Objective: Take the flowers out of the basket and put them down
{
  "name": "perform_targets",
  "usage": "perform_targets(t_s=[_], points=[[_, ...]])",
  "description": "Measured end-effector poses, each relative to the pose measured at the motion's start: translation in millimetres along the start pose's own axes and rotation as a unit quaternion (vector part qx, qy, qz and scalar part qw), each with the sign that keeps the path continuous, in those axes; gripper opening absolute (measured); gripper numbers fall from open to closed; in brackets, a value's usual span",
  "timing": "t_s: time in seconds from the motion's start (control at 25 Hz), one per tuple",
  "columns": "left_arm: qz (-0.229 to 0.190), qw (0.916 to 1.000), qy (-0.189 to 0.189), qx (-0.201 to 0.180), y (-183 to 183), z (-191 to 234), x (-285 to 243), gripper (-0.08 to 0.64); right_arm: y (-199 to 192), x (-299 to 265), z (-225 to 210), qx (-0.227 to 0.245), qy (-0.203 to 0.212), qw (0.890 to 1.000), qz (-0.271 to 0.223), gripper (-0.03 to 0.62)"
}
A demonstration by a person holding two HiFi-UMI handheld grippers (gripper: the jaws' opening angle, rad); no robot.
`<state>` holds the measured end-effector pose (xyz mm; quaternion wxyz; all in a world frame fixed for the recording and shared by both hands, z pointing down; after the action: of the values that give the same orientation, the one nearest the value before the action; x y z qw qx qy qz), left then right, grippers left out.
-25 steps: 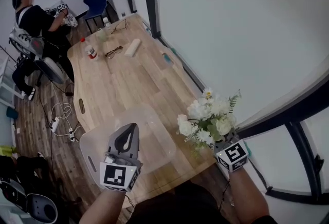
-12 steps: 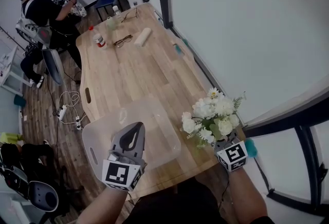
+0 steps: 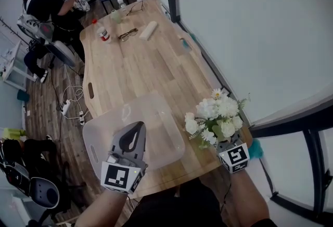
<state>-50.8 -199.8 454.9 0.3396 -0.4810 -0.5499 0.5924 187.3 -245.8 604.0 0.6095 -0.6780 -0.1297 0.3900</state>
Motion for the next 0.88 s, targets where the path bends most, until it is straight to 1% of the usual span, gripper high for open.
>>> perform_targets(t_s=[0.36, 0.56, 0.72, 0.88], points=[[0.007, 0.9998, 0.019, 0.0, -3, 13, 15, 0.005, -3, 0, 2, -0.005, -0.013, 1.0, -0.017, 0.222], [0.008, 0.9995, 0.03, 0.011, 0, 20, 21, 0.005, -5, 0, 2, -0.016, -0.021, 0.999, -0.026, 0.222], [0.007, 0.9995, 0.031, -0.003, 1, 25, 26, 0.006, -5, 0, 3, -0.017, -0.026, 0.999, -0.028, 0.222], [0.004, 0.9996, 0.028, -0.001, 4, 25, 27, 0.005, -7, -1, 4, -0.016, -0.031, 0.999, -0.032, 0.222]])
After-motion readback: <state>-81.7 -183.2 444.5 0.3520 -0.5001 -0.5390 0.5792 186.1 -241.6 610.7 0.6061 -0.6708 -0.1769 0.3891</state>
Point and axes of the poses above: the fingertips, and each gripper's own axes: x backward along the fingers, z to its left, y out of its top, the point moved 2 cm from there along x, backward along the fingers, and after that the axes turned 1 degree about -z, right-handed, at the moved point
